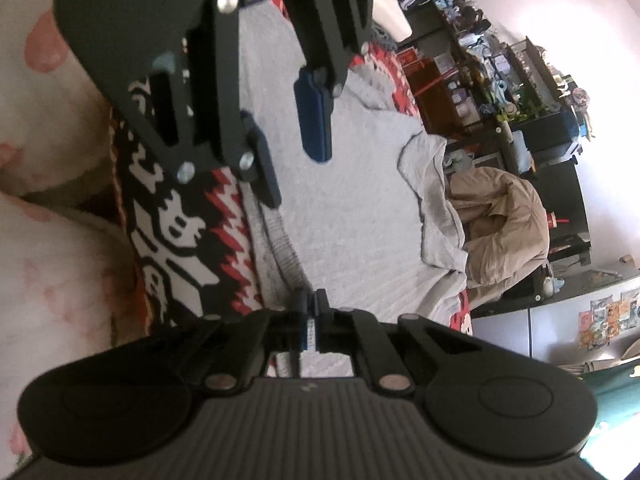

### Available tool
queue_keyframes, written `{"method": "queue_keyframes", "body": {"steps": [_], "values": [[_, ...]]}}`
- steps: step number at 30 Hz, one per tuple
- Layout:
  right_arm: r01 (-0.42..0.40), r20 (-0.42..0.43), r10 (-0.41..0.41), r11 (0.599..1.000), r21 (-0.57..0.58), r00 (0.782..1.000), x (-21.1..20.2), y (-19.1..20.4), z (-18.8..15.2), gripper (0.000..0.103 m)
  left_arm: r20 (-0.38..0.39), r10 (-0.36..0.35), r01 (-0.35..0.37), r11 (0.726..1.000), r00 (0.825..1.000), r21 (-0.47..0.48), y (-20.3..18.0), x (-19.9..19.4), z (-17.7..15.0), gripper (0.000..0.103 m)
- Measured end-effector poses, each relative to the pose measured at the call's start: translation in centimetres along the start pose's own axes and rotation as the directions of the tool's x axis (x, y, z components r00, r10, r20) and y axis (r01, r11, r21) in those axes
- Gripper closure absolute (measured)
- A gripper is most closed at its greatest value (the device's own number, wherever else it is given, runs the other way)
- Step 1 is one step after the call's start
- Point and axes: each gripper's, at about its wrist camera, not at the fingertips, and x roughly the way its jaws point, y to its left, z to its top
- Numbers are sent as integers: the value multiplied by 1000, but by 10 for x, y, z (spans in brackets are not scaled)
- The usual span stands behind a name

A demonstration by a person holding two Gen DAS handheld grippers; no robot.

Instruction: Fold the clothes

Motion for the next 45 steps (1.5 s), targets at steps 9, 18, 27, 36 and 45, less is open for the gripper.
{"method": "queue_keyframes", "body": {"steps": [9, 18, 27, 36, 45], "values": [[25, 26, -27, 995, 92, 999, -13, -16, 1, 101, -3, 5, -5, 999, 1000, 41, -8, 8, 3, 70], [47, 25, -50, 994, 96, 998, -22, -15, -1, 97, -1, 31, -31, 999, 1000, 20, -1, 10, 3, 100], [55, 54, -59, 996, 72, 997, -23, 8, 6, 70, 11, 19, -18, 999, 1000, -31, 6, 6, 6, 100], [130, -58, -124, 986, 106, 991, -3, 1, -5, 79, -24, 75, -74, 997, 997, 24, 1, 8, -6, 91], [135, -38, -132, 986, 98, 990, -11, 8, -14, 79, -47, 111, -109, 993, 993, 46, 0, -1, -24, 77]]}}
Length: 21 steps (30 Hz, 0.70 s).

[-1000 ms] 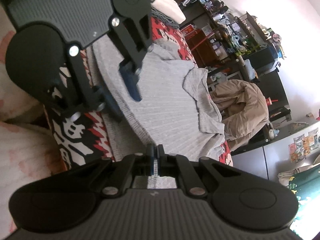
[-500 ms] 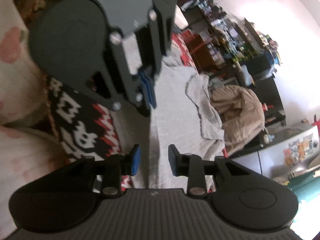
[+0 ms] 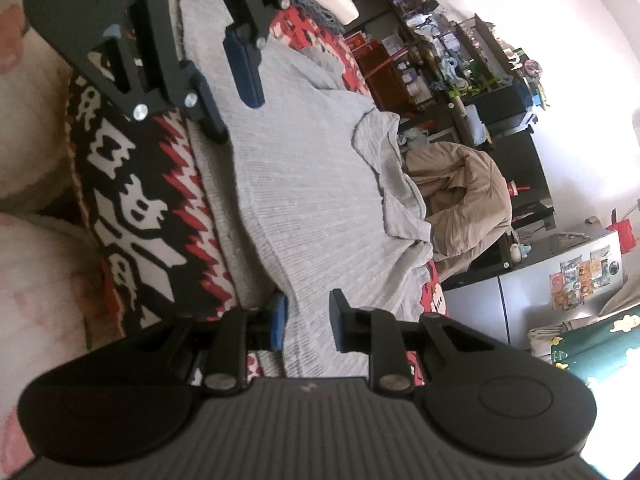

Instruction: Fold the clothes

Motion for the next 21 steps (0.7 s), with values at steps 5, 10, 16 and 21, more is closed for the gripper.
{"method": "queue_keyframes", "body": {"steps": [5, 10, 16, 21], "values": [[-21, -10, 21, 1000, 19, 1000, 2, -4, -1, 98, -4, 5, -5, 1000, 1000, 10, 0, -2, -2, 77], [-21, -10, 21, 999, 39, 1000, 1, -10, 1, 101, -7, 13, -13, 999, 1000, 40, -1, -2, -2, 77], [-36, -9, 36, 999, 25, 999, -5, -7, -1, 101, 11, -11, 10, 999, 1000, 46, 0, -12, -6, 102], [-54, -2, 54, 999, 8, 999, -13, 1, -1, 102, 4, -19, 19, 998, 1000, 66, -2, -20, -9, 102]]}}
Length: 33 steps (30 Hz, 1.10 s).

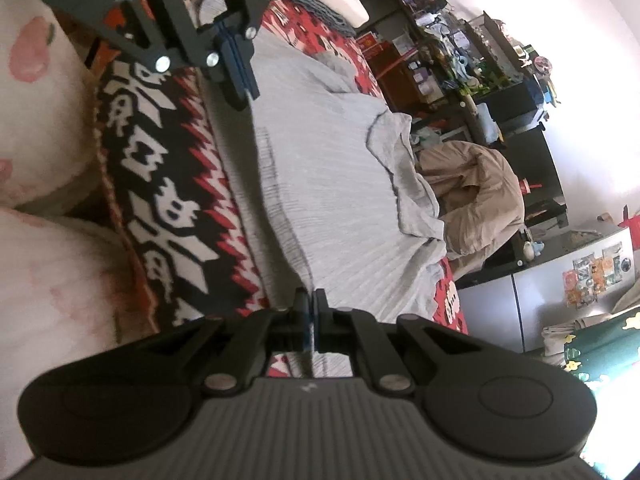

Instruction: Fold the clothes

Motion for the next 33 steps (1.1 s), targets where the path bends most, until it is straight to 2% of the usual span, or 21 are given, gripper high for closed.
{"method": "queue_keyframes", "body": {"steps": [10, 12, 17, 19, 23, 28, 33], "values": [[-27, -4, 27, 999, 20, 1000, -4, 3, -1, 102, -20, -23, 23, 1000, 1000, 11, -5, 0, -6, 102], [-27, -9, 27, 999, 22, 1000, -4, 4, -2, 102, -30, -8, 9, 1000, 1000, 25, -6, 2, -7, 101], [-14, -13, 14, 1000, 23, 1000, -3, 6, -3, 101, -25, 0, 1, 999, 1000, 35, -8, -2, -8, 92], [-20, -10, 21, 999, 49, 1000, -6, 4, -4, 92, -24, 5, -4, 999, 1000, 32, -7, -5, -10, 88], [-4, -21, 5, 998, 66, 1000, -12, 0, -11, 89, -12, -9, 9, 1000, 1000, 1, -4, -9, -9, 85], [12, -22, -11, 998, 69, 1000, -14, -4, -13, 86, 41, -23, 22, 1000, 999, 9, -6, -3, 8, 84], [-11, 14, 11, 1000, 22, 1000, -10, 1, 1, 85, 69, -61, 61, 998, 996, 11, -10, 16, 28, 84]]}}
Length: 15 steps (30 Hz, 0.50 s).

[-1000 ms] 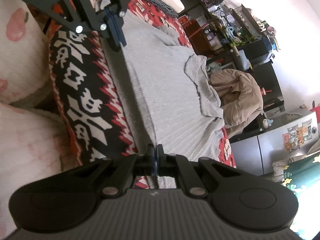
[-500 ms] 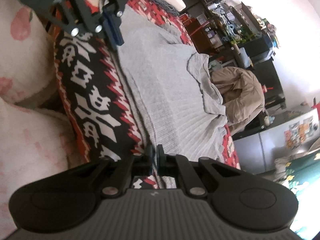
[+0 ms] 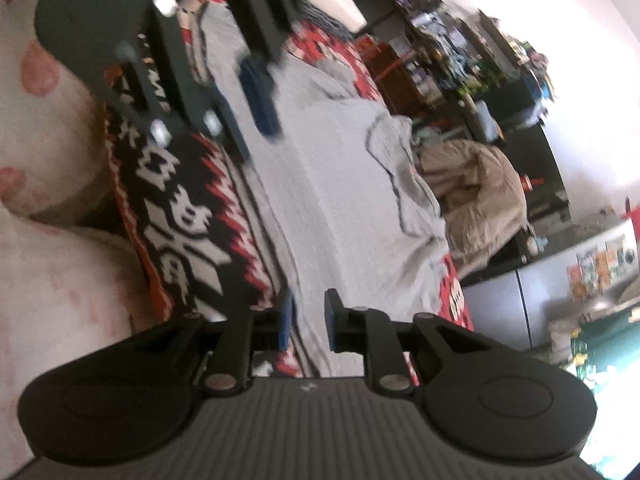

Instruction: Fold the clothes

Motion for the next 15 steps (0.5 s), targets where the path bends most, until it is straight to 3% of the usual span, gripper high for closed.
{"method": "queue_keyframes", "body": {"steps": [15], "values": [[-14, 50, 19, 995, -101, 999, 23, 4, 20, 86, -1, -52, 52, 998, 999, 17, -3, 10, 7, 84]]}}
